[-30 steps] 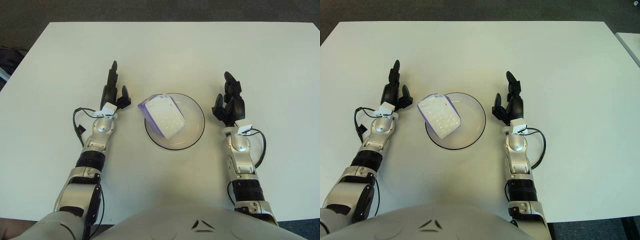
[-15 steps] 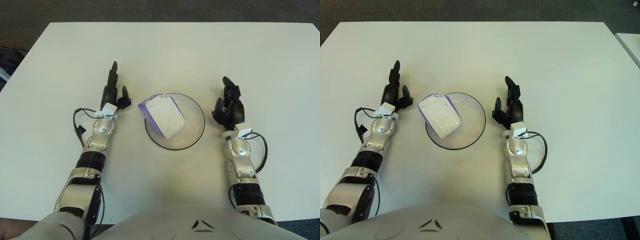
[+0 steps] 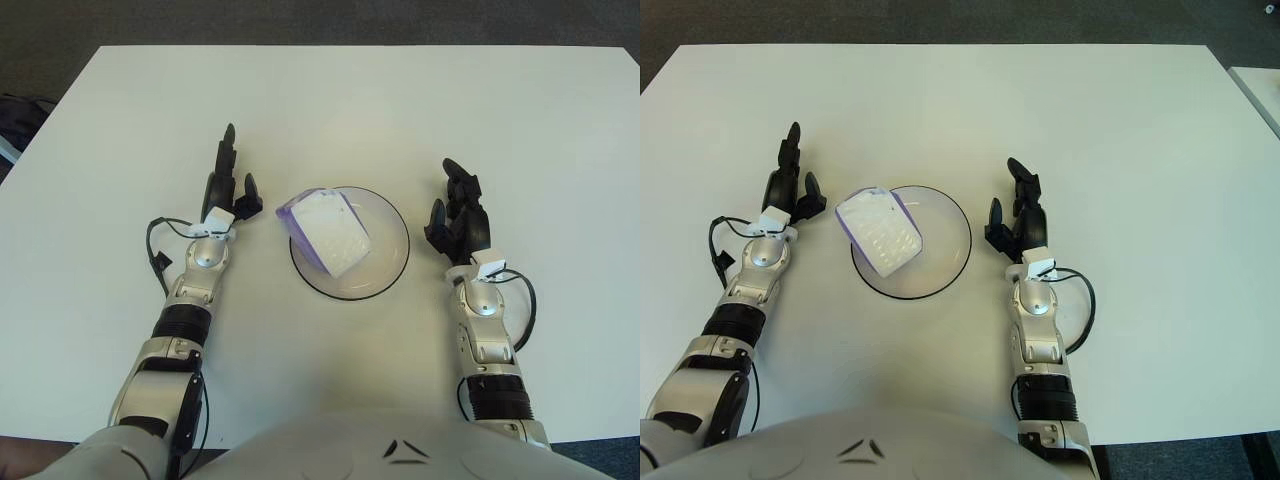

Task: Put the tissue paper into the plate.

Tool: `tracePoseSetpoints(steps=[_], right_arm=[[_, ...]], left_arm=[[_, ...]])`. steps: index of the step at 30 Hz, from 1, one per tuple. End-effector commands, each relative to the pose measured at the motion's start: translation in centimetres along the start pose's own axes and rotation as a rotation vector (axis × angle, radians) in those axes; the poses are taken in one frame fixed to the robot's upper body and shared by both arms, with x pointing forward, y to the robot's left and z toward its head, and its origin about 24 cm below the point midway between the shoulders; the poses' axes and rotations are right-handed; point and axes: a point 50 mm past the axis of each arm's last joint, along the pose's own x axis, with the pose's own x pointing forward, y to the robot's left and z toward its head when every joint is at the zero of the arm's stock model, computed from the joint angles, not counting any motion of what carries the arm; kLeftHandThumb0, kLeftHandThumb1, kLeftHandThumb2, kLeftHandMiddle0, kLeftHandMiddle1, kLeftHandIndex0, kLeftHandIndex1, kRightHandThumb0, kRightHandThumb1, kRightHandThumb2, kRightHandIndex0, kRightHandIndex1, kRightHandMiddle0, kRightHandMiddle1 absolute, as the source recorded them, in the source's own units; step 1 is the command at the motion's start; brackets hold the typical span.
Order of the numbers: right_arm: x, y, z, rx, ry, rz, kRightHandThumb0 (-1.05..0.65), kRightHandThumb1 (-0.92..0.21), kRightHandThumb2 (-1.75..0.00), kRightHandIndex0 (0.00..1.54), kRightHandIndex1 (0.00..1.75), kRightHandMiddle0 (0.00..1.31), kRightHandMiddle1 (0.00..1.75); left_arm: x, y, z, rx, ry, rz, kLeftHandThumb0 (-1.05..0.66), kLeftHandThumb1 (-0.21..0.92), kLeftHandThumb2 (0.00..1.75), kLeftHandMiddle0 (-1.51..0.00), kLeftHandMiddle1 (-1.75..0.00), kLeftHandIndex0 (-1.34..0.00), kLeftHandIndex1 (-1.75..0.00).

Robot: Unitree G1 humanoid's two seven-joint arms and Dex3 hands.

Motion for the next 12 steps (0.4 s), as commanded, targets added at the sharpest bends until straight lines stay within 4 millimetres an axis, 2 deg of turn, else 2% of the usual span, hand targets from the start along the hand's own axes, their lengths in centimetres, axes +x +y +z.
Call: tracePoseSetpoints(steps=[1,12], right_arm=[[-1.29,-0.57,-2.15,0.003,0.138,-0.041,-0.53,-0.91,-0.67,0.27,0.07,0.0,0.61],[-1.57,-0.42,-2.4,0.03,0.16,-0.053,-0.49,-0.85,-0.63,0.3,0.09,0.0,0.59]], left_arm=[[-4.92,-2.01,-4.42,-0.028,0.241,-0.056,-0.85,0.92,1.14,-0.06,-0.01,0.0,-0.18],[-5.05,-2.1,-4.24,-0.044,0.233,-0.049,-0.87,0.92,1.15,-0.05,0.0,0.0,-0.18]])
